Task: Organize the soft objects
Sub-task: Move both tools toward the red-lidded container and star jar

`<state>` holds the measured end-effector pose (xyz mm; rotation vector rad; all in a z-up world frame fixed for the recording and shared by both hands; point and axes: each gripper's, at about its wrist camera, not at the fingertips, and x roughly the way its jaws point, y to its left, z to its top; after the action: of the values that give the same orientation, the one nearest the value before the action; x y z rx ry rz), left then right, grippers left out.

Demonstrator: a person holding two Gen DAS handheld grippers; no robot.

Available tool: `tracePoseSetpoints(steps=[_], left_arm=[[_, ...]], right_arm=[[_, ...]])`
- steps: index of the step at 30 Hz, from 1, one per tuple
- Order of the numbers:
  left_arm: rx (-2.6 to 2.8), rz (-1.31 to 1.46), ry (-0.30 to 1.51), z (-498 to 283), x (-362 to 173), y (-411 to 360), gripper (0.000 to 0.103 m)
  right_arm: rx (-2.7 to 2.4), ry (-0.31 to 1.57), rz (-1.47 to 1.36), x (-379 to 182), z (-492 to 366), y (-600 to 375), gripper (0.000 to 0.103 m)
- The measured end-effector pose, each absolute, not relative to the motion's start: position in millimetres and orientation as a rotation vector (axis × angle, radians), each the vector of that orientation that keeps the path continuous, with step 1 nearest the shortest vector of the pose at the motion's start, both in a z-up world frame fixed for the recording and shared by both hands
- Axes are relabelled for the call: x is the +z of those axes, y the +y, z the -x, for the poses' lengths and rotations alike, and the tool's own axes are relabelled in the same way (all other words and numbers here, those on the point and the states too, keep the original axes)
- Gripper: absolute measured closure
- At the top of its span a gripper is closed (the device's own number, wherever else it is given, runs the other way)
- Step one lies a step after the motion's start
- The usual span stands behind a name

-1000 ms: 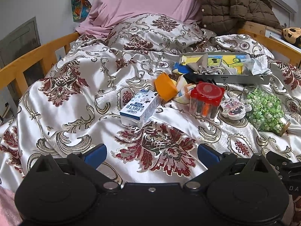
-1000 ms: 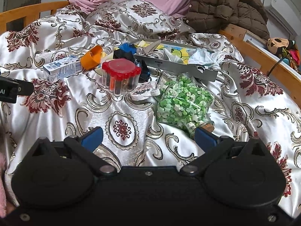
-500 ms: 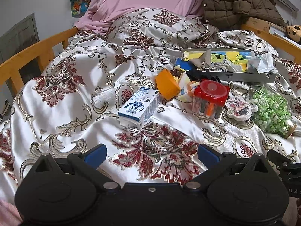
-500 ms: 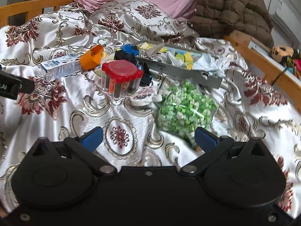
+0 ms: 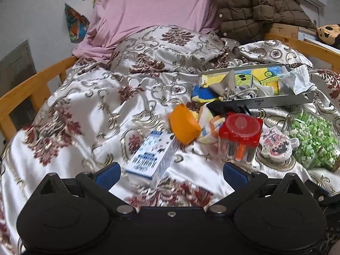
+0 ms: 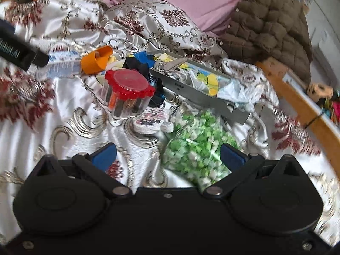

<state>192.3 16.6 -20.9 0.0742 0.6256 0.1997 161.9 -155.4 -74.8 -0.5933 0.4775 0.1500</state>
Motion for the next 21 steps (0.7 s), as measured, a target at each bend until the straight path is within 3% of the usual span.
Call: tracePoseSetpoints(steps=[21], left_arm=[[0.020, -0.213, 0.588, -280, -53, 22, 0.001]], right_arm=[[0.226, 0.442, 0.789, -90, -213, -133, 0.001]])
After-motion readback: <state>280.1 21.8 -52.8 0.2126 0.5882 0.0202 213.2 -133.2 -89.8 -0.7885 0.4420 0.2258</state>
